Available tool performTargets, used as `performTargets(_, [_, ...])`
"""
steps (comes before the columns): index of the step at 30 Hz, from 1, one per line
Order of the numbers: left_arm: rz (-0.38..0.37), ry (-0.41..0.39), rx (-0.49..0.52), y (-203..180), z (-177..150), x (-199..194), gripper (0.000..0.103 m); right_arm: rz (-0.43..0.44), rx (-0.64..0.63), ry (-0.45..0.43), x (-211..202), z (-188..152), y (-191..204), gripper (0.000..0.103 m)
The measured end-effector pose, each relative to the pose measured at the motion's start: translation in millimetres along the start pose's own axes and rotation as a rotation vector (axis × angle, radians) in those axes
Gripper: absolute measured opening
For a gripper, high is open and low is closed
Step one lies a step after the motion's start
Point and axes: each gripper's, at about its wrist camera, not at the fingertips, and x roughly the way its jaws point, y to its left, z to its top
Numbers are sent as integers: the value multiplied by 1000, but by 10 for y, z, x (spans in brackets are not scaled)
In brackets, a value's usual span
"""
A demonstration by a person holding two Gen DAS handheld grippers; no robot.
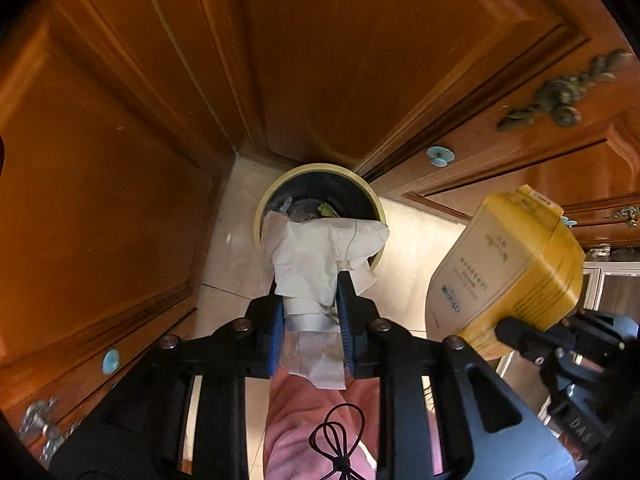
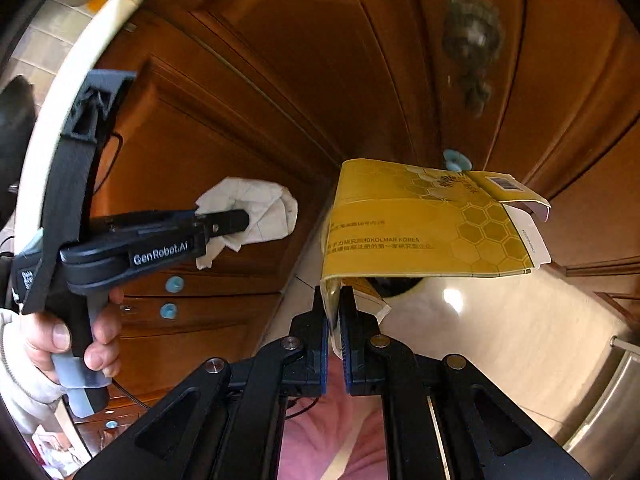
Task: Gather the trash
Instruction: 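Carry tissue and yellow box down over the bin and open both tools, then raise both open tools back toward the counter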
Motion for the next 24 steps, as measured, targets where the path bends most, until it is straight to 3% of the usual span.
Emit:
performTargets(3, [-6, 25, 14, 22, 81, 258, 29, -21, 8, 25, 209, 80, -75, 5])
performTargets(5, [-17, 66, 20, 31, 129, 443, 43, -32, 17, 39, 343, 127, -124, 6])
performTargets(10, [4, 131, 22, 70, 148, 791, 55, -50, 33, 76, 651, 290, -226, 6])
performTargets(21, [48, 154, -35, 376, 60, 924, 55, -33, 59, 172, 1158, 644, -275, 6])
performTargets(23, [49, 152, -59, 427, 42, 918, 55, -33, 69, 185, 1178, 723, -285, 12])
performTargets(24, [50, 152, -65, 478, 25, 892, 55, -28, 80, 190, 1179, 753, -295, 28])
